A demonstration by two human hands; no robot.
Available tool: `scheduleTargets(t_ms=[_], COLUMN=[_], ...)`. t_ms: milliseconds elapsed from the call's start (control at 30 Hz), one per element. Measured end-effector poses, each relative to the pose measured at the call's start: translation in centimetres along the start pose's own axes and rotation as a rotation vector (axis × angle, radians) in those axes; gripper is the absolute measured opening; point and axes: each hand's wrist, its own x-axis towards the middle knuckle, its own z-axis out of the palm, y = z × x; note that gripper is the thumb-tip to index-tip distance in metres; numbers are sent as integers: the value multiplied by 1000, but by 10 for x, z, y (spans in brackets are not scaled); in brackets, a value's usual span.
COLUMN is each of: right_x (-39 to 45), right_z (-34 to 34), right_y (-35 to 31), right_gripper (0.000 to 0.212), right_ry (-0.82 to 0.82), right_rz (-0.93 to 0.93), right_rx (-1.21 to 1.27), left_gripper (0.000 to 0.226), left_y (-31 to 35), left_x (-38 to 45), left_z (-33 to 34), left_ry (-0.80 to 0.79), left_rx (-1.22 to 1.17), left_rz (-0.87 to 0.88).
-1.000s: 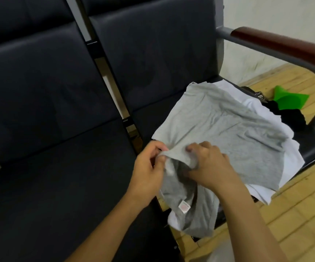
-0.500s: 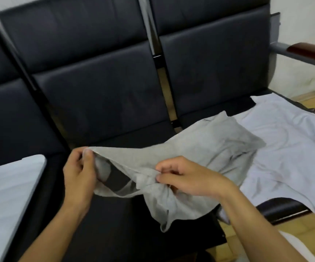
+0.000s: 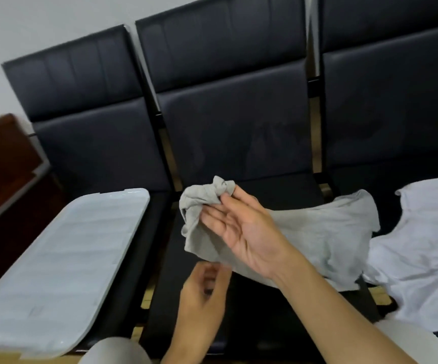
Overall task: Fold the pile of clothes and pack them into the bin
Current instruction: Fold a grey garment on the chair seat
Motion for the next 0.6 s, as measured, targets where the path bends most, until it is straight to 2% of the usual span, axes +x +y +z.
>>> scheduleTargets(t_ms=[67, 100, 267, 333, 400, 467, 533, 600], right_x=[0, 0, 3, 5, 3, 2, 1, 0], right_z=[10, 14, 14, 10, 9, 8, 6, 2], right_y=[9, 13, 11, 3, -1, -3, -4, -8], right_gripper=[26, 26, 26, 25, 25, 24, 22, 17], right_ry=[-27, -43, 9, 40, 33, 26, 37, 79], right_rz=[23, 31, -32, -54, -51, -35, -30, -57], right_rx=[-1, -9, 25, 35, 12, -16, -46, -66], left_gripper=[36, 28, 14, 27, 35, 20, 11, 16], left_y=[9, 14, 25, 25, 23, 24, 28, 32], left_x=[3, 4, 15, 19, 22, 23, 23, 22], left_z=[-6, -9, -33, -36, -33, -24, -17, -16], left_ry=[-38, -9, 372, 352, 213, 129, 183, 279], left_rx=[-45, -80, -177, -180, -103, -31, -89, -146], left_rz=[35, 79, 184, 190, 218, 248, 248, 252])
